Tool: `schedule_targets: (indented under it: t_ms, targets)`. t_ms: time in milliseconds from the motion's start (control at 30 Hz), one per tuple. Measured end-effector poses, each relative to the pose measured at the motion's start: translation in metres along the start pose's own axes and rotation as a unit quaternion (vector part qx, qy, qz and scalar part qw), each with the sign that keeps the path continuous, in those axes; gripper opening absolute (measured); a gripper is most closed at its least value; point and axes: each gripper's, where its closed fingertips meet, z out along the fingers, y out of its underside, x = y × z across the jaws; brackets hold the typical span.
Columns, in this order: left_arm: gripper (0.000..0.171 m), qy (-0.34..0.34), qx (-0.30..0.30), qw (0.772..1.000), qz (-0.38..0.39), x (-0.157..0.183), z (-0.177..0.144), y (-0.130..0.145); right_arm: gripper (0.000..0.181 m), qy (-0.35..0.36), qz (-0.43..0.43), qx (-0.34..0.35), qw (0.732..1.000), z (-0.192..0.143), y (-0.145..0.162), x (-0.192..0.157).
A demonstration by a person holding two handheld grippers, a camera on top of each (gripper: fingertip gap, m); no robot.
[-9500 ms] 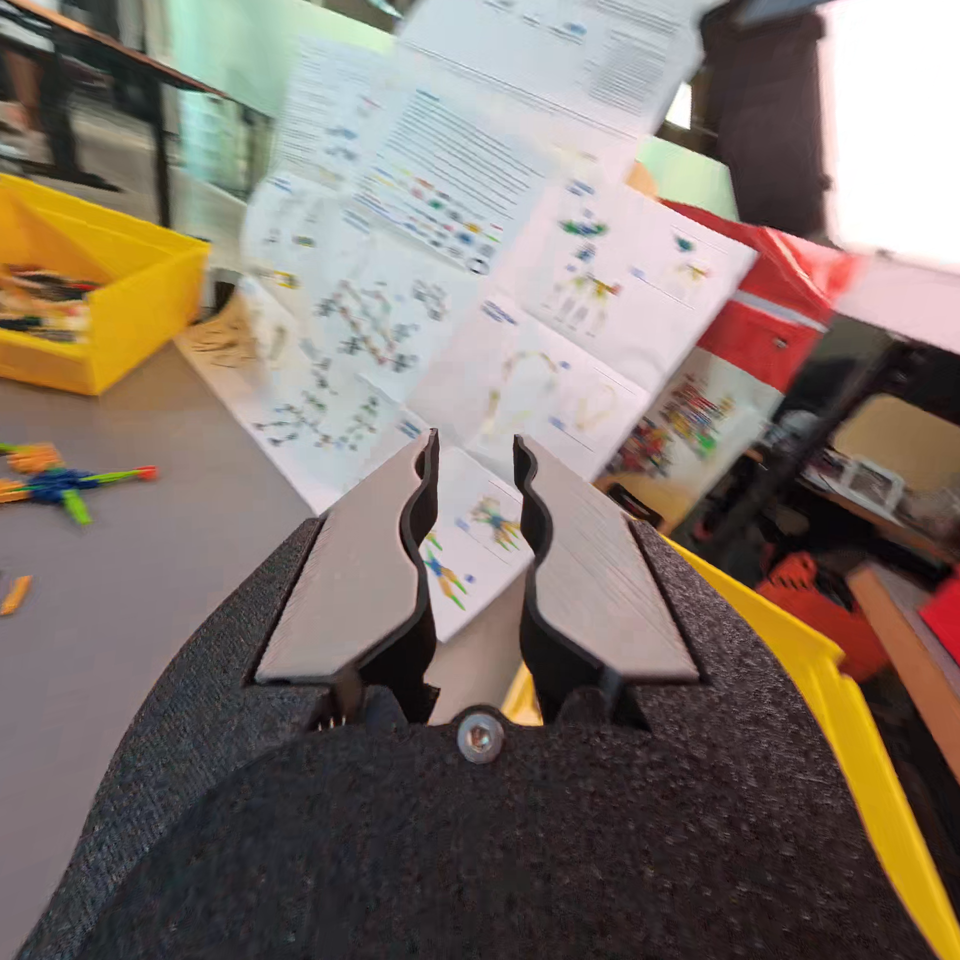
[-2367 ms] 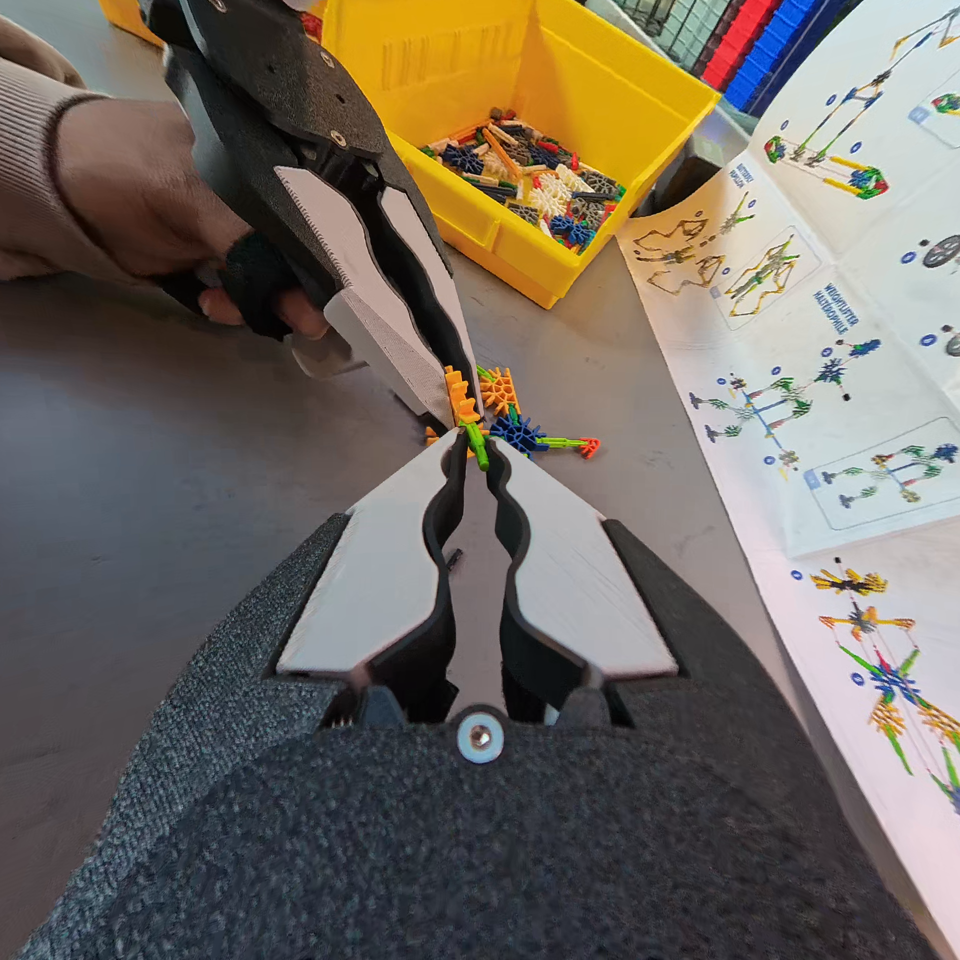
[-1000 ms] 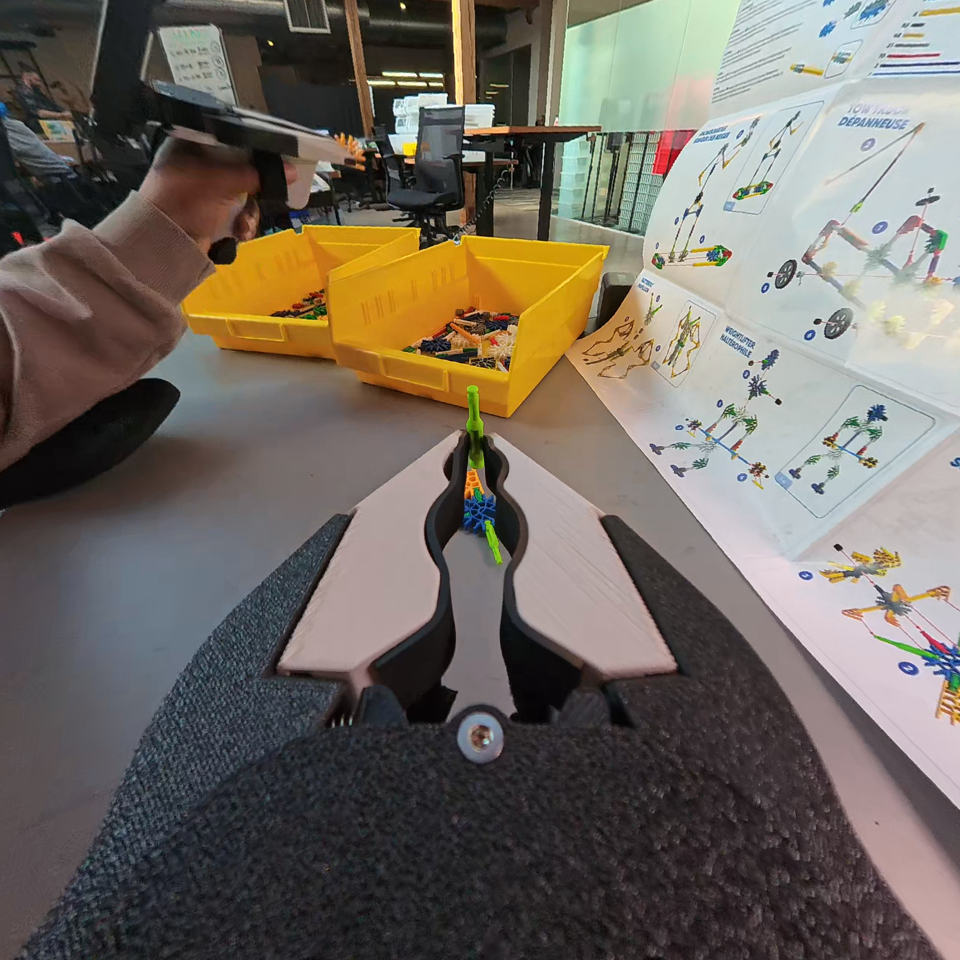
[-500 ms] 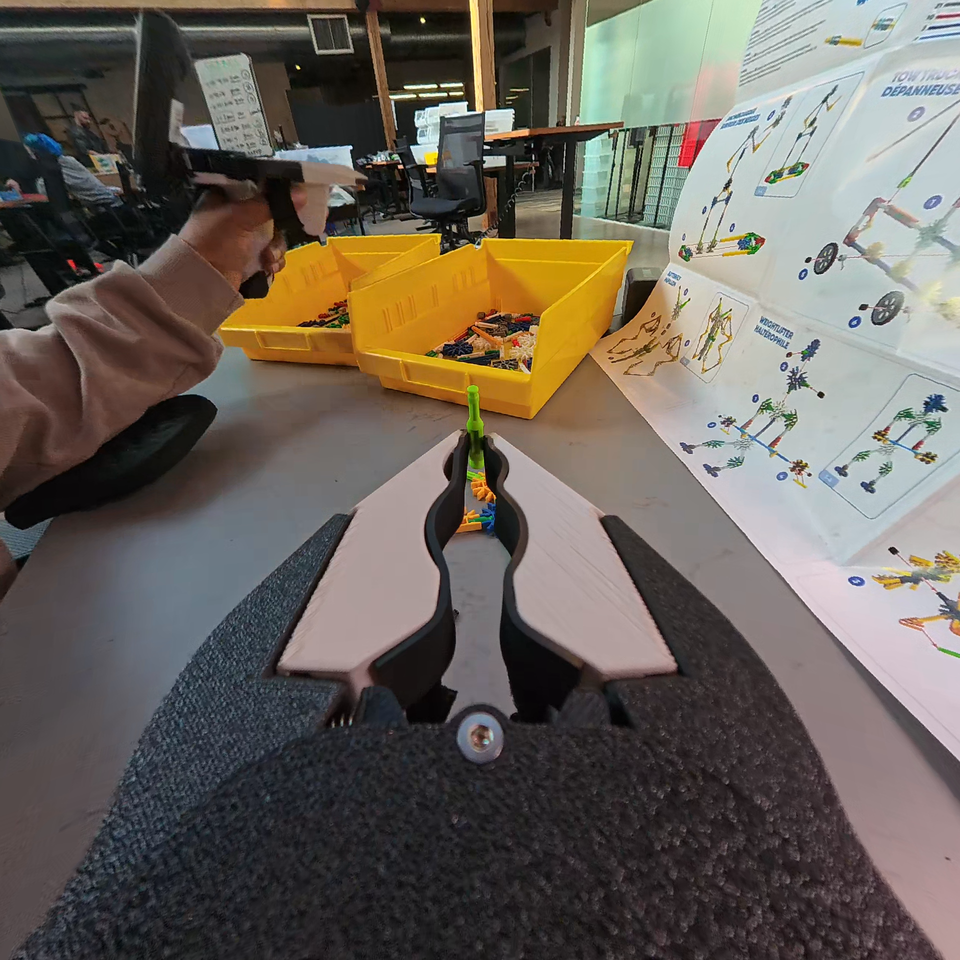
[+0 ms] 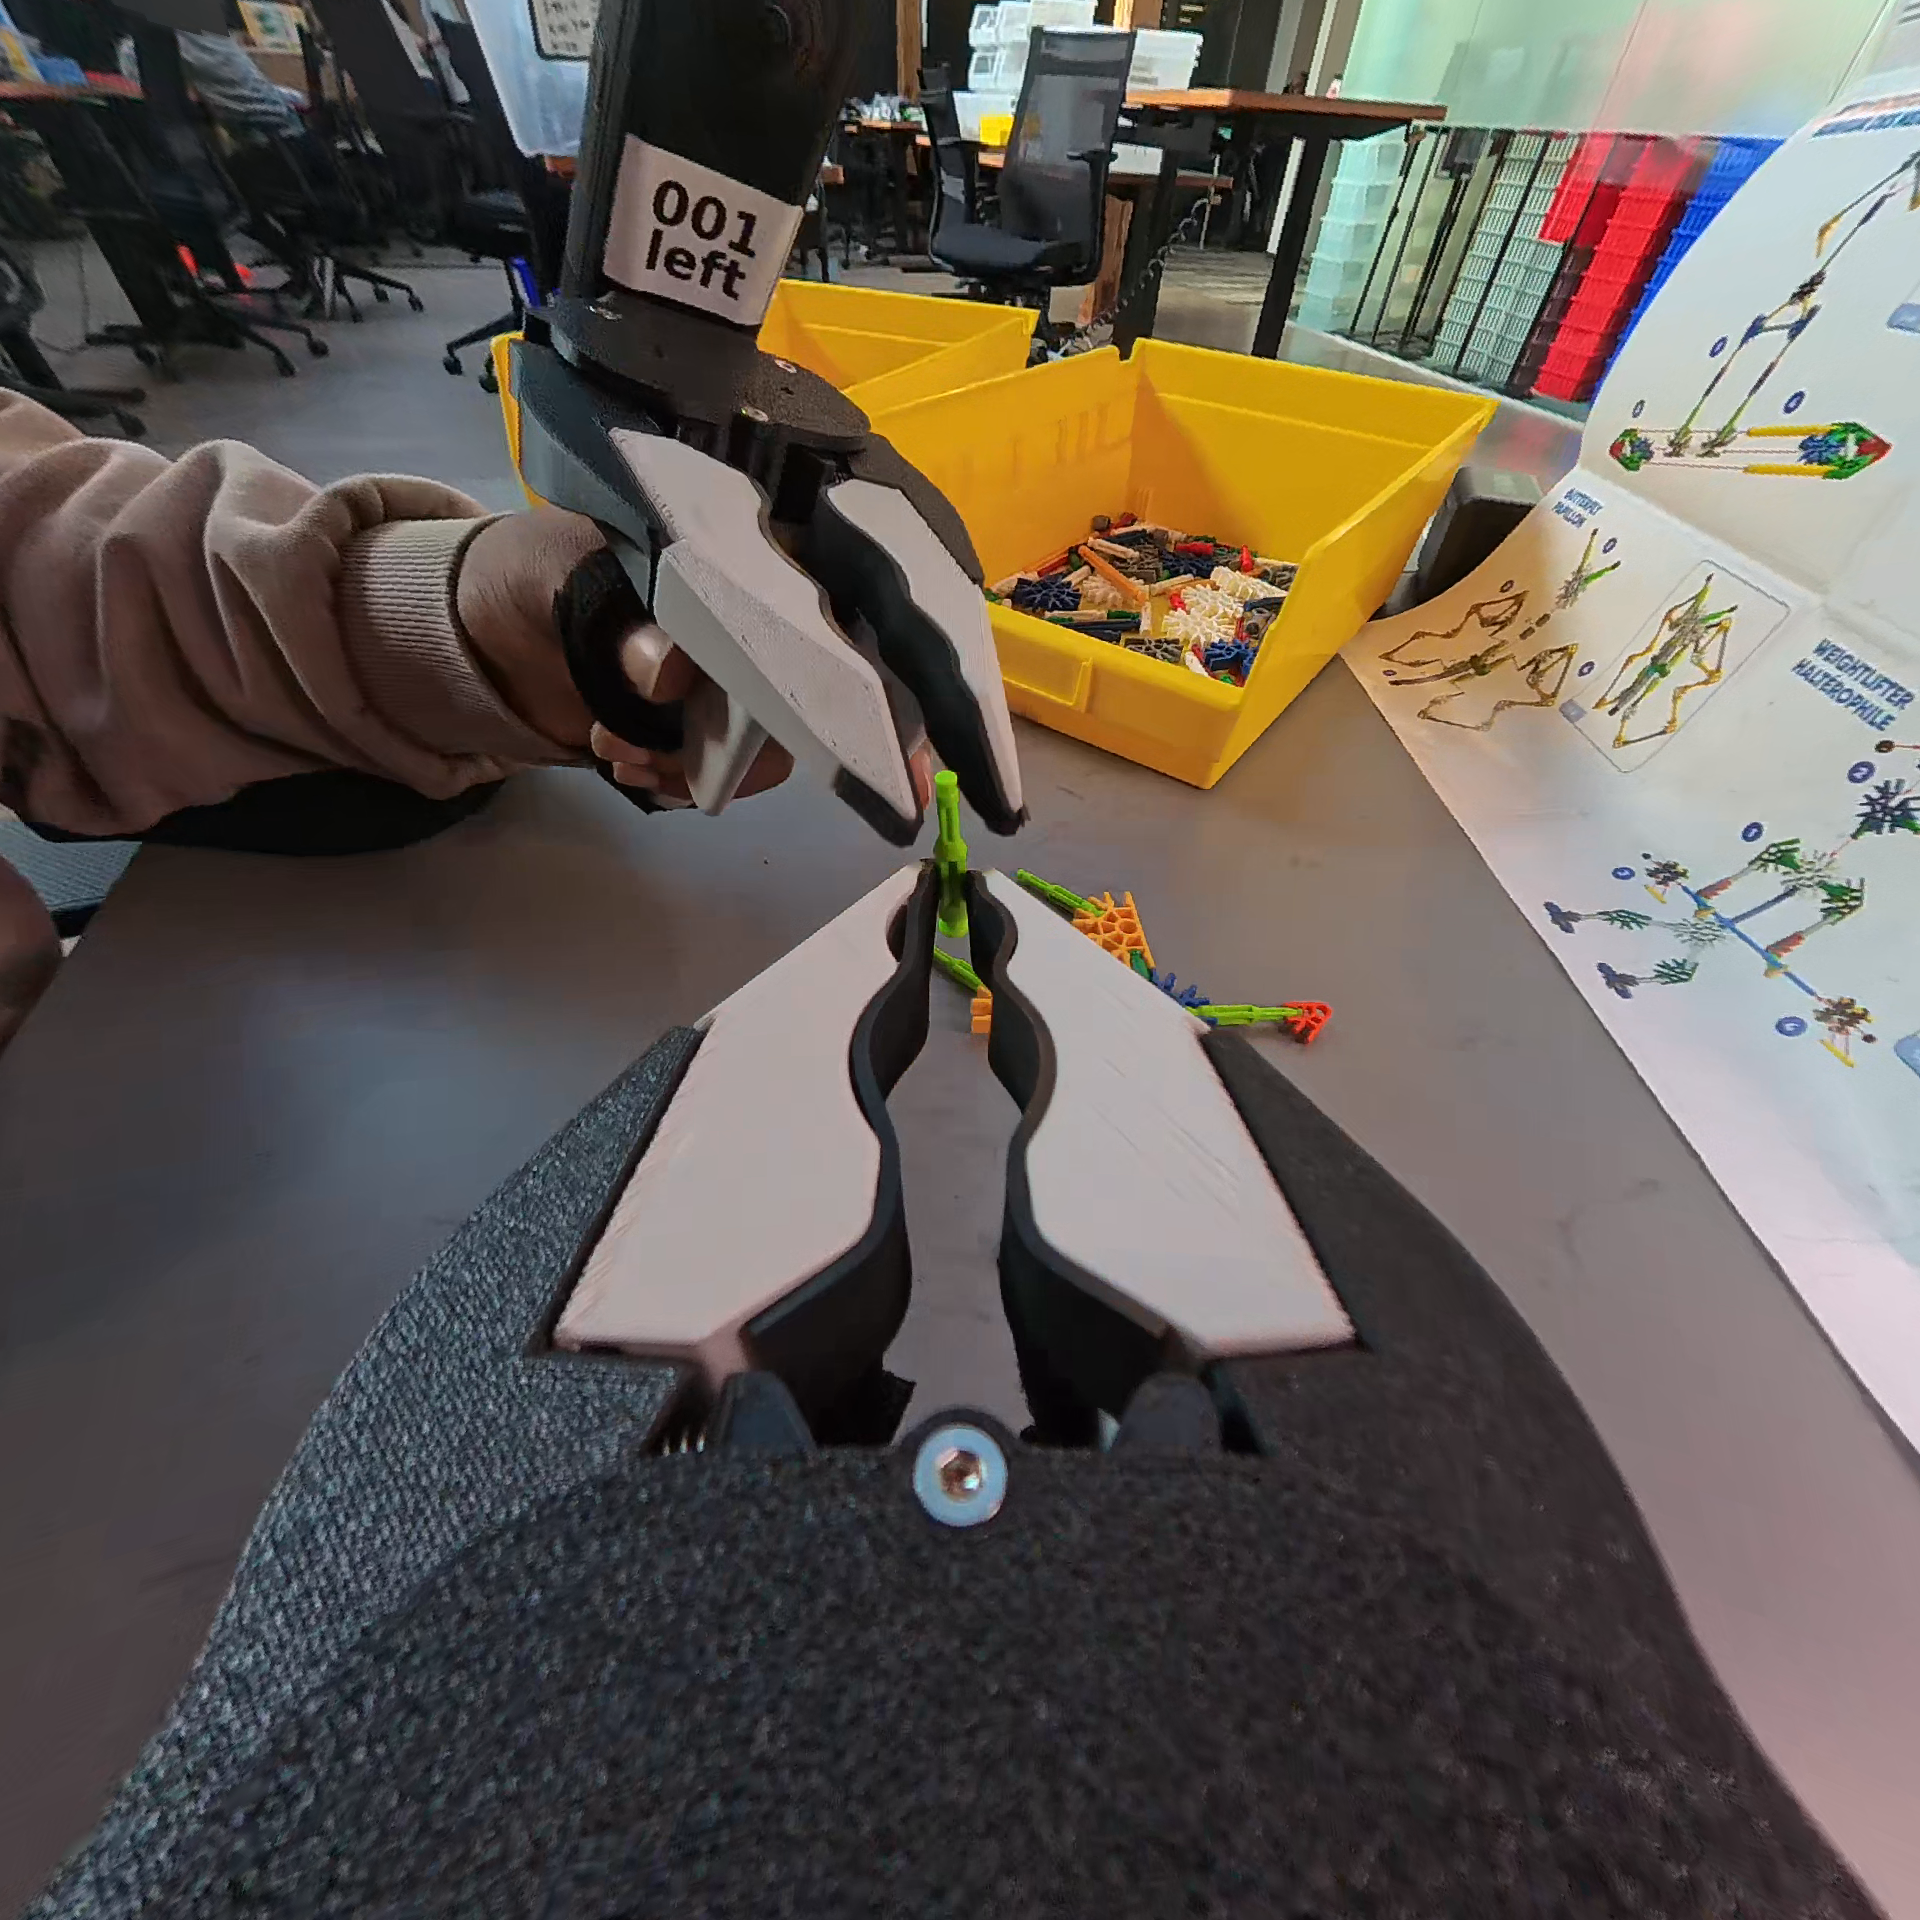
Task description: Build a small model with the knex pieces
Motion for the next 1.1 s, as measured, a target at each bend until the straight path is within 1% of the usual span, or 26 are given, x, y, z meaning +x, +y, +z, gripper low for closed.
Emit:
schedule_targets:
  t_ms: [33,100,167,233,267,300,333,367,400,433,467,500,533,567,633,667,700,767,867,900,933,1000,1067,1100]
  targets:
    - [0.013,0.002,-0.007,1.000,0.008,0.002,0.001,0.002,0.003,-0.003,0.000,-0.001,1.000,0.001,0.000,-0.002]
    - [0.005,-0.014,-0.009,1.000,0.022,-0.001,0.000,0.002,0.003,-0.006,-0.001,-0.004,1.000,0.001,0.002,-0.002]
    - [0.003,-0.035,-0.011,0.998,0.046,-0.005,-0.004,0.001,0.003,-0.009,0.007,-0.003,1.000,0.002,0.001,-0.003]
    - [0.003,-0.079,-0.007,0.994,0.072,-0.017,-0.012,-0.006,0.005,0.010,0.009,-0.006,1.000,0.001,0.001,0.004]
    - [0.003,-0.123,-0.009,0.988,0.090,-0.031,-0.022,-0.010,0.011,0.024,0.006,-0.019,0.999,-0.002,0.004,0.011]
    - [0.003,-0.187,-0.018,0.975,0.118,-0.050,-0.036,-0.014,0.016,0.034,0.008,-0.039,0.999,-0.005,0.010,0.018]
    - [0.002,-0.263,-0.031,0.953,0.149,-0.073,-0.057,-0.019,0.024,0.039,0.014,-0.068,0.997,-0.008,0.018,0.024]
    - [0.003,-0.338,-0.044,0.924,0.173,-0.095,-0.081,-0.025,0.032,0.045,0.021,-0.104,0.993,-0.011,0.030,0.030]
    - [0.003,-0.401,-0.053,0.896,0.182,-0.113,-0.106,-0.029,0.036,0.043,0.026,-0.144,0.988,-0.015,0.044,0.033]
    - [0.003,-0.448,-0.057,0.874,0.180,-0.127,-0.128,-0.032,0.037,0.033,0.031,-0.183,0.982,-0.018,0.059,0.032]
    - [0.004,-0.481,-0.064,0.858,0.170,-0.139,-0.147,-0.030,0.038,0.024,0.038,-0.215,0.976,-0.019,0.071,0.029]
    - [0.003,-0.503,-0.084,0.847,0.149,-0.150,-0.160,-0.023,0.036,0.020,0.041,-0.238,0.970,-0.018,0.080,0.026]
    - [0.004,-0.517,-0.109,0.839,0.127,-0.160,-0.169,-0.012,0.033,0.013,0.041,-0.257,0.965,-0.017,0.087,0.022]
    - [0.004,-0.526,-0.122,0.833,0.116,-0.166,-0.174,-0.004,0.031,0.010,0.039,-0.270,0.962,-0.014,0.092,0.018]
    - [0.004,-0.538,-0.149,0.822,0.116,-0.176,-0.178,0.009,0.021,0.017,0.031,-0.290,0.956,-0.010,0.097,0.017]
    - [0.004,-0.543,-0.166,0.815,0.119,-0.180,-0.179,0.015,0.020,0.020,0.026,-0.300,0.953,-0.009,0.100,0.017]
    - [0.004,-0.544,-0.174,0.812,0.122,-0.182,-0.178,0.019,0.015,0.029,0.020,-0.304,0.952,-0.009,0.101,0.019]
    - [0.009,-0.535,-0.171,0.819,0.118,-0.182,-0.174,0.020,0.013,0.033,0.025,-0.309,0.950,-0.008,0.101,0.020]
    - [0.015,-0.511,-0.141,0.840,0.112,-0.175,-0.164,0.014,0.009,0.028,0.028,-0.316,0.948,-0.008,0.102,0.019]
    - [0.016,-0.500,-0.127,0.849,0.114,-0.171,-0.160,0.011,0.004,0.023,0.029,-0.318,0.947,-0.007,0.102,0.017]
    - [0.017,-0.484,-0.111,0.860,0.117,-0.166,-0.155,0.007,0.000,0.020,0.028,-0.318,0.947,-0.007,0.102,0.016]
    - [0.017,-0.442,-0.075,0.886,0.119,-0.152,-0.140,0.000,0.000,0.014,0.022,-0.315,0.949,-0.007,0.101,0.016]
    - [0.018,-0.383,-0.055,0.917,0.101,-0.137,-0.120,0.001,0.000,0.017,0.025,-0.299,0.954,-0.008,0.099,0.021]
    - [0.019,-0.347,-0.056,0.932,0.087,-0.129,-0.109,0.006,0.000,0.020,0.025,-0.279,0.960,-0.010,0.092,0.025]
